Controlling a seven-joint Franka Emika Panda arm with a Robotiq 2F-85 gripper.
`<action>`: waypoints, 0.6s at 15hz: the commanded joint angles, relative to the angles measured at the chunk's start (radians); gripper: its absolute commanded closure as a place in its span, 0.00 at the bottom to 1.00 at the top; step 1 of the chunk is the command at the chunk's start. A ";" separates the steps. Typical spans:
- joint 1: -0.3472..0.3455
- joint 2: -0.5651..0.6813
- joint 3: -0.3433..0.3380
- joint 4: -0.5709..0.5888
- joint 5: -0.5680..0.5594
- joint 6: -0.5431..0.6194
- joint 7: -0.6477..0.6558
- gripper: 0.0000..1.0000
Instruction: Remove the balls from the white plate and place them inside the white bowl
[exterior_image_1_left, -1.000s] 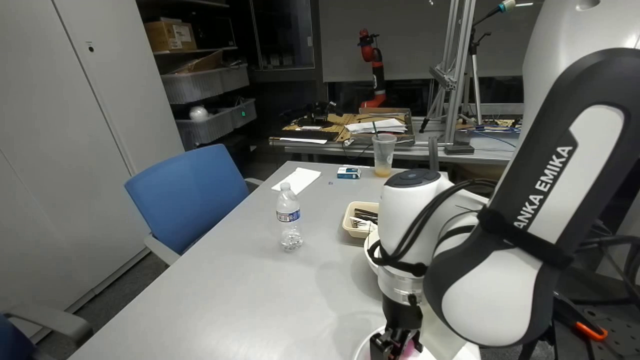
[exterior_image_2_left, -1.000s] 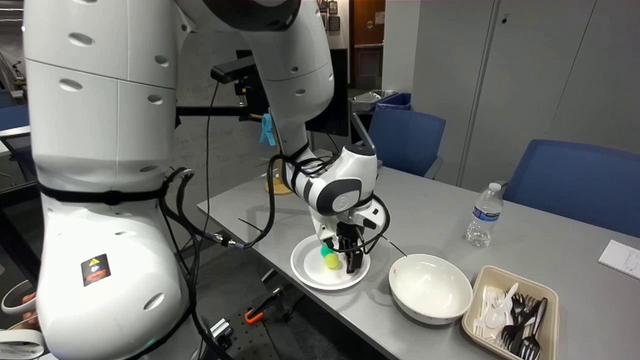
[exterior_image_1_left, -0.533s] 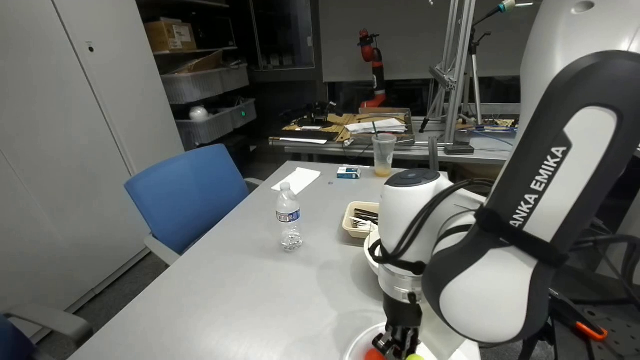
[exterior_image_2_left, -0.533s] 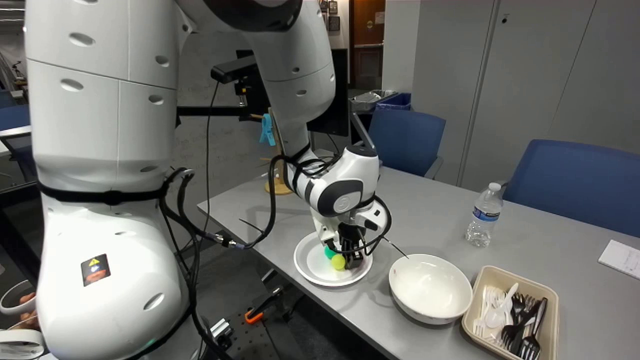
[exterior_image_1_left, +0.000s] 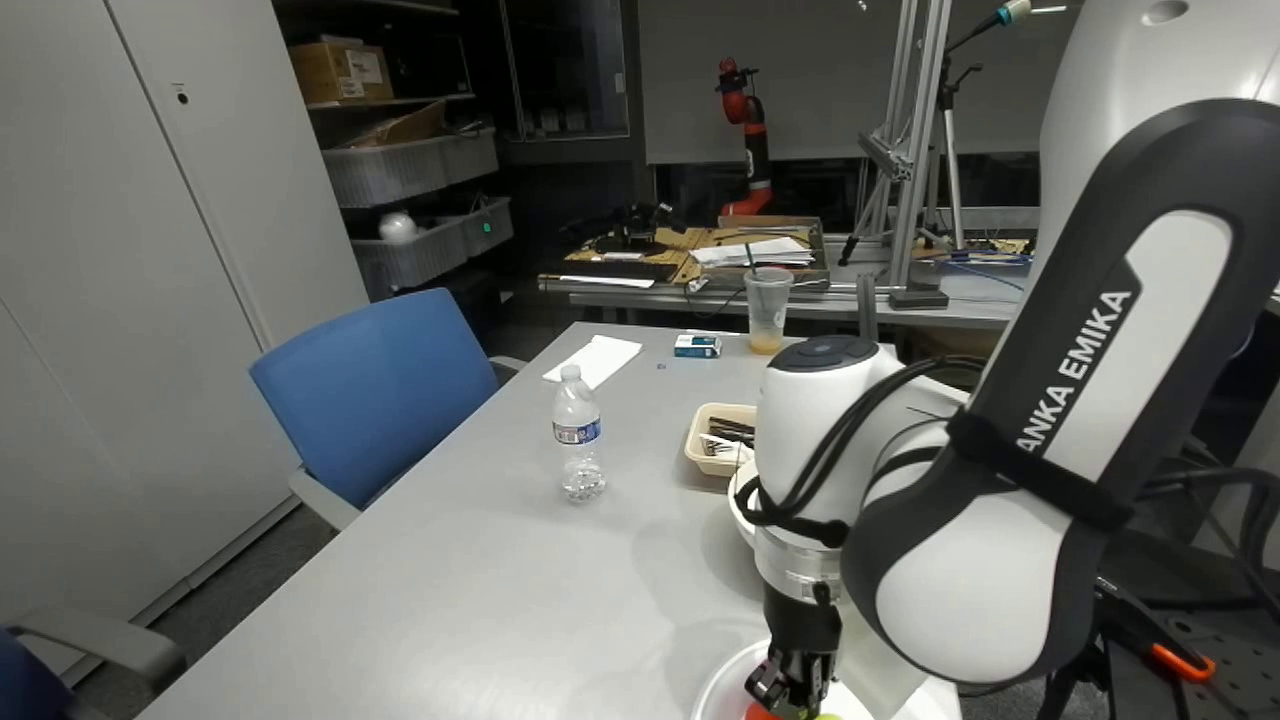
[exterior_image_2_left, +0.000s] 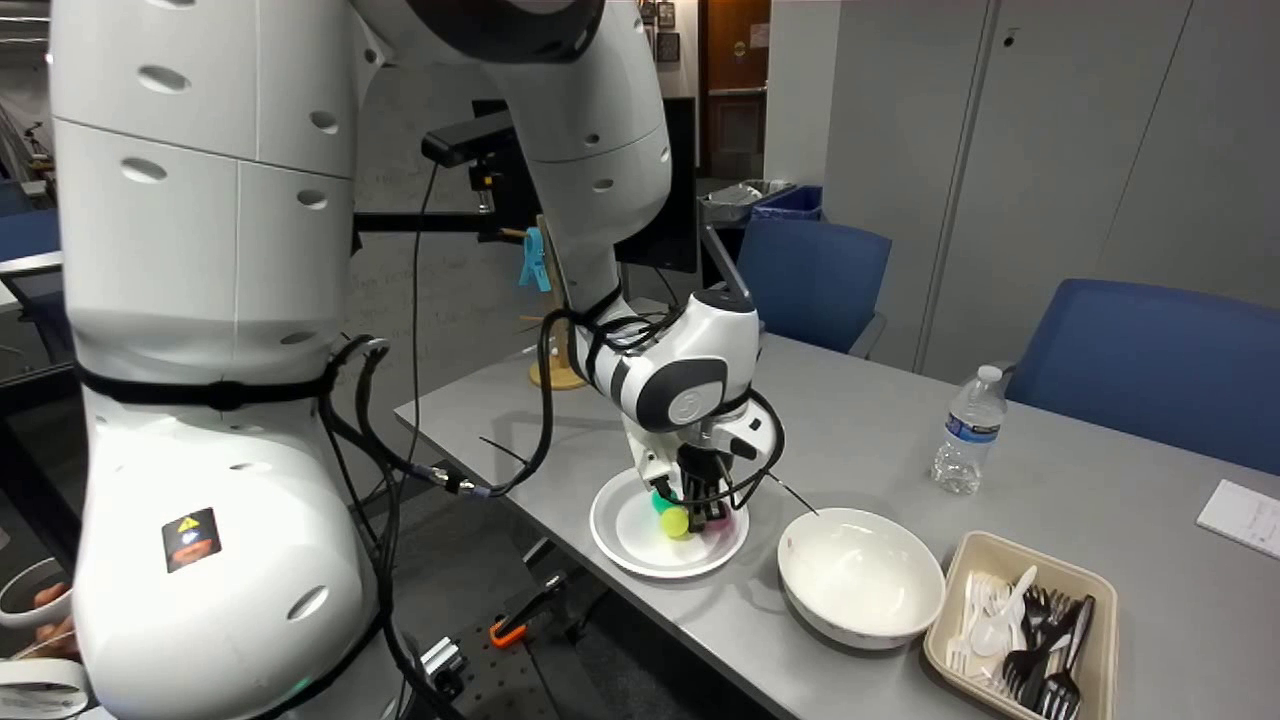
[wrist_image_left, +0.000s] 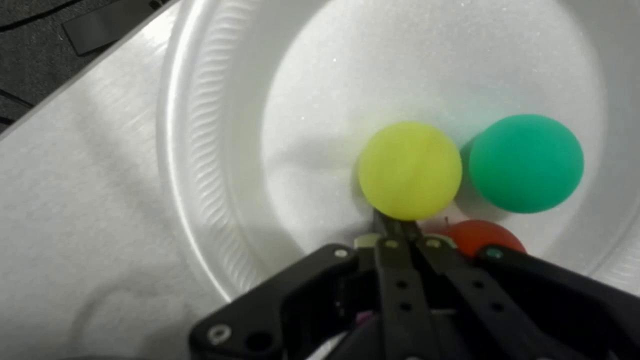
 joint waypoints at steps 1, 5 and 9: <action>0.014 0.010 -0.011 0.001 0.020 0.012 -0.020 0.73; 0.020 -0.003 -0.010 -0.001 0.014 0.003 -0.021 0.44; 0.021 -0.023 -0.008 -0.016 0.020 -0.011 -0.015 0.15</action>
